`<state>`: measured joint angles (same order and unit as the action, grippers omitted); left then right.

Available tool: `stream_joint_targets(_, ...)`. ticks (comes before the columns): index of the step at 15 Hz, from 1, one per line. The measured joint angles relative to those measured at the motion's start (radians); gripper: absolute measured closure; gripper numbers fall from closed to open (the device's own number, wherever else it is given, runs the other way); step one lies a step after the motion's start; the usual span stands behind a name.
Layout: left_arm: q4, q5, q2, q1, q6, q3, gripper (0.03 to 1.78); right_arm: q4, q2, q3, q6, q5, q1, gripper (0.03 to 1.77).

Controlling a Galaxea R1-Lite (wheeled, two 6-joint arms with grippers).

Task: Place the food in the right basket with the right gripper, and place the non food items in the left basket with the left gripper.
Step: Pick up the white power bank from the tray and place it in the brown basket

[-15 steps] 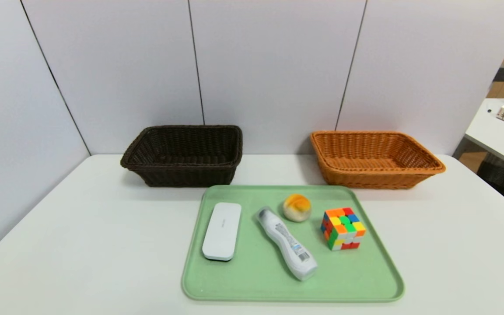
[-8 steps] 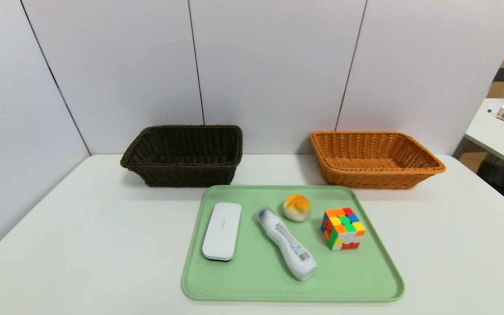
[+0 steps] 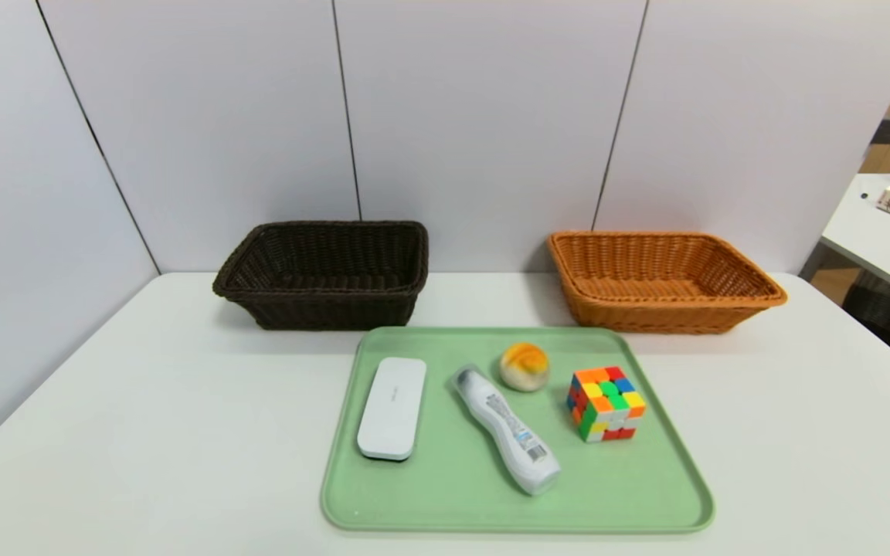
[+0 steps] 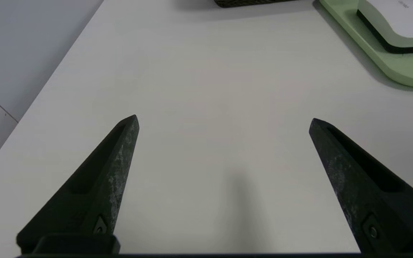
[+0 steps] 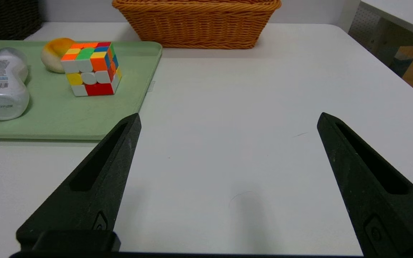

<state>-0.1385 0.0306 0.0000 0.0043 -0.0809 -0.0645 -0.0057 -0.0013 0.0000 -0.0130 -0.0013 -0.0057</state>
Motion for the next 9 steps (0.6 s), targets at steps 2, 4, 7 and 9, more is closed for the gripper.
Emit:
stream_joint_targets(2, -0.108, -0.002, 0.004, 0.000, 0.001, -0.060, 0.12, 0.000, 0.000, 0.000, -0.003, -0.001, -0.001, 0.10)
stream_joint_targets(4, -0.129, -0.004, 0.016, 0.000, 0.002, -0.090, 0.12, 0.001, 0.000, -0.002, -0.026, -0.001, -0.001, 0.10)
stream_joint_targets(7, -0.135, -0.003, 0.039, 0.000, 0.003, -0.120, 0.12, 0.046, 0.003, -0.102, -0.045, 0.004, -0.001, 0.10)
stream_joint_targets(9, -0.133, 0.003, 0.070, -0.001, 0.005, -0.137, 0.12, 0.159, 0.010, -0.206, -0.046, 0.010, -0.001, 0.10)
